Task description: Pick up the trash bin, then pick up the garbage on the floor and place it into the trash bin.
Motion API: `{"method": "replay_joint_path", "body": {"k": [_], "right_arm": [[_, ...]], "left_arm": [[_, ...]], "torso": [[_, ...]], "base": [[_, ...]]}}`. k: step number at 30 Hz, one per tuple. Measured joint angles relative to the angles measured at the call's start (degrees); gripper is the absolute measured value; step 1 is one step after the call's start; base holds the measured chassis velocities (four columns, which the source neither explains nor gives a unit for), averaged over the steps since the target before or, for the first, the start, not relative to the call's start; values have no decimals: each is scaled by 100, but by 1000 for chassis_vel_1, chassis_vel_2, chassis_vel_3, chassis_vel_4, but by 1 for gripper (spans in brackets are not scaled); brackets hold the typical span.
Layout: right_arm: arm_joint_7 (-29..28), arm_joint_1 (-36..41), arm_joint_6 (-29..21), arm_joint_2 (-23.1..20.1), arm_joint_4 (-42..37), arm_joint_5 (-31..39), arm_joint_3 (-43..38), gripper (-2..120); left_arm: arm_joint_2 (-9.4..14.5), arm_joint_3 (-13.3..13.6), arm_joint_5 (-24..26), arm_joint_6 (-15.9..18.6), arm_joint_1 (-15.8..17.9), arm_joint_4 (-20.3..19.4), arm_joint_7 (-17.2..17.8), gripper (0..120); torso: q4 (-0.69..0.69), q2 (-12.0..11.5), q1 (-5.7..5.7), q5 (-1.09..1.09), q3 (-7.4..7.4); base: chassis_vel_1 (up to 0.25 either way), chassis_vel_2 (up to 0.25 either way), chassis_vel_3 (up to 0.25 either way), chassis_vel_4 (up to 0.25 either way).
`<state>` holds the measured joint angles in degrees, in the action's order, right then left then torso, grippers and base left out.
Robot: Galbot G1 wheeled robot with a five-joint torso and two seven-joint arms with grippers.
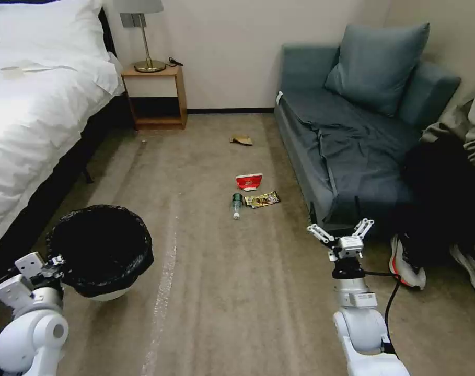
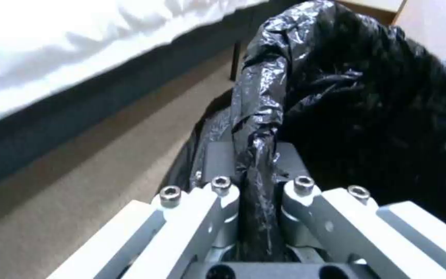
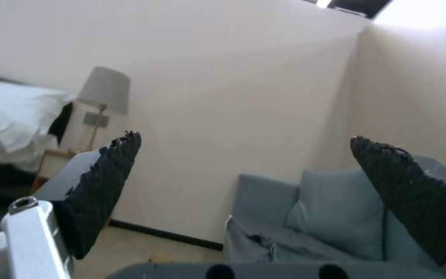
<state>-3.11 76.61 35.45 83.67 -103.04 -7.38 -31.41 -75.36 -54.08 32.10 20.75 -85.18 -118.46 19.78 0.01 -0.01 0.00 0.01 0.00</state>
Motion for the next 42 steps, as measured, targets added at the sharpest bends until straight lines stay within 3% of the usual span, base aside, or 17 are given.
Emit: {"method": "replay_joint_path", "body": {"k": [6,12,34,42], "right_arm": [[-160,60,108,67,-22,385,-55,100],[-25,163,180,73,-4,390,-76,100],[221,-232,-27,89,674,784,60,100],[279,-361,-58,66,806,804,70,100]], "left_arm": [[-30,127,-9,-29,-55,-295,3,5],[-104,227,-51,-29,-55,-329,-32,5],[-267,258,-334,-225,193,3,-19,5],[-297,242,-334,-230,311,116,8,5]], "torso": [[-2,1,0,0,0],[-2,0,0,-1,0],[-1,1,-1,-1,-1],[-1,1,0,-2,0]], "base": [[0,0,0,0],[0,0,0,0],[0,0,0,0],[-112,98,106,-110]]}}
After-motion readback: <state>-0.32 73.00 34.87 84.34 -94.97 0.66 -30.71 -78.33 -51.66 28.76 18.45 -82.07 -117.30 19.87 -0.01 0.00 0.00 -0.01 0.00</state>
